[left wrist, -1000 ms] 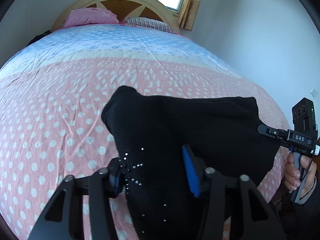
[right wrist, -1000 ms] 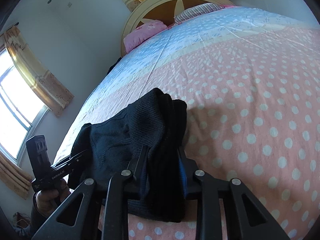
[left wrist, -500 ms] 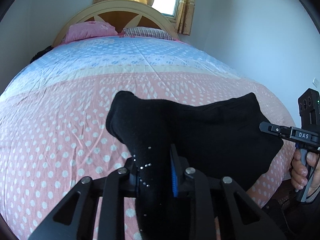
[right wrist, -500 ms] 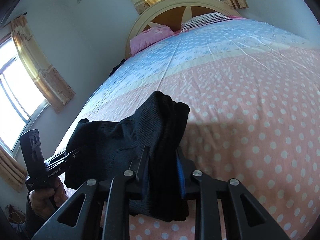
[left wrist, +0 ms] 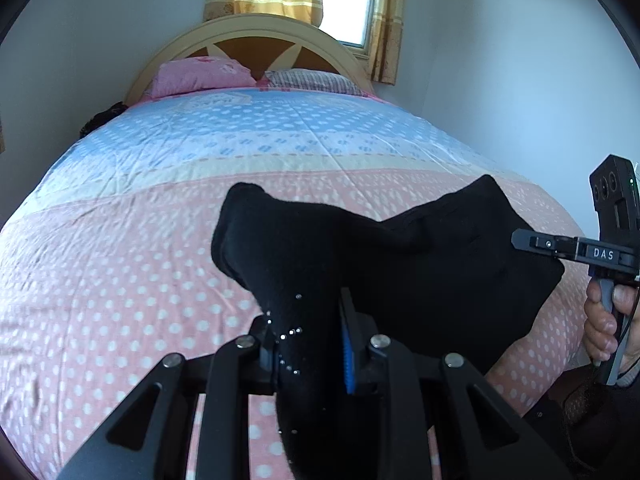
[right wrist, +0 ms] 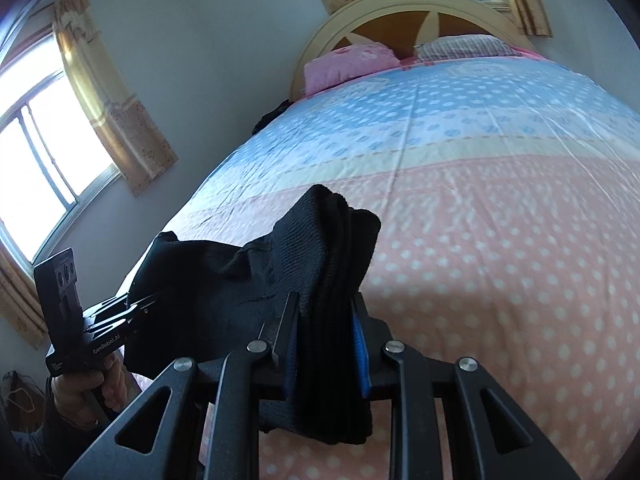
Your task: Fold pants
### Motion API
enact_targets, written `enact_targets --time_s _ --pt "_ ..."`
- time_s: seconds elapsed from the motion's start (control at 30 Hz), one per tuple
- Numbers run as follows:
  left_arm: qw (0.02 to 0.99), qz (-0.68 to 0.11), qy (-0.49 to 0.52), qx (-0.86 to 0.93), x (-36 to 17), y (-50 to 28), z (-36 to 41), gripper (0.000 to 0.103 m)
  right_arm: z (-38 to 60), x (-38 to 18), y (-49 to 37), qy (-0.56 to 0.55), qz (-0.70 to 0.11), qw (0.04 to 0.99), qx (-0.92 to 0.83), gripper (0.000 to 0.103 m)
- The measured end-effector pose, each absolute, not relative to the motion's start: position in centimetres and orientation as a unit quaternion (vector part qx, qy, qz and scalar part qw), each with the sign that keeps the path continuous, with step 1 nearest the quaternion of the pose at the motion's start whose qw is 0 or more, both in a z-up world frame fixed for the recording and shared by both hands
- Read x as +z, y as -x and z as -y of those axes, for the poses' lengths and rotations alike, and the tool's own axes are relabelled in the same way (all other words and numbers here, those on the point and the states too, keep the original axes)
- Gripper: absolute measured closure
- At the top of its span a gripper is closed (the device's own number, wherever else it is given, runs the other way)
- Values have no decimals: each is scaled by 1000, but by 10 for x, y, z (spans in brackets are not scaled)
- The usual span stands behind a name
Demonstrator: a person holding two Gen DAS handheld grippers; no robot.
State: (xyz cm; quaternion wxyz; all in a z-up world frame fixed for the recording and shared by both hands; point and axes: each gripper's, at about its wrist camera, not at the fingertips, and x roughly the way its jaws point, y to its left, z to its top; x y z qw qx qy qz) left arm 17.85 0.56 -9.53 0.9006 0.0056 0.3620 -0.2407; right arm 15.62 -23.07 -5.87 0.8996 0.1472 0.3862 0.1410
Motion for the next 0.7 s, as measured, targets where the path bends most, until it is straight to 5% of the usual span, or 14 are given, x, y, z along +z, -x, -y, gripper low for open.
enact_targets --time_s 0.7 --pt "927 -348 3 -141 -76 -188 -118 80 110 -55 -250 -115 -404 874 245 79"
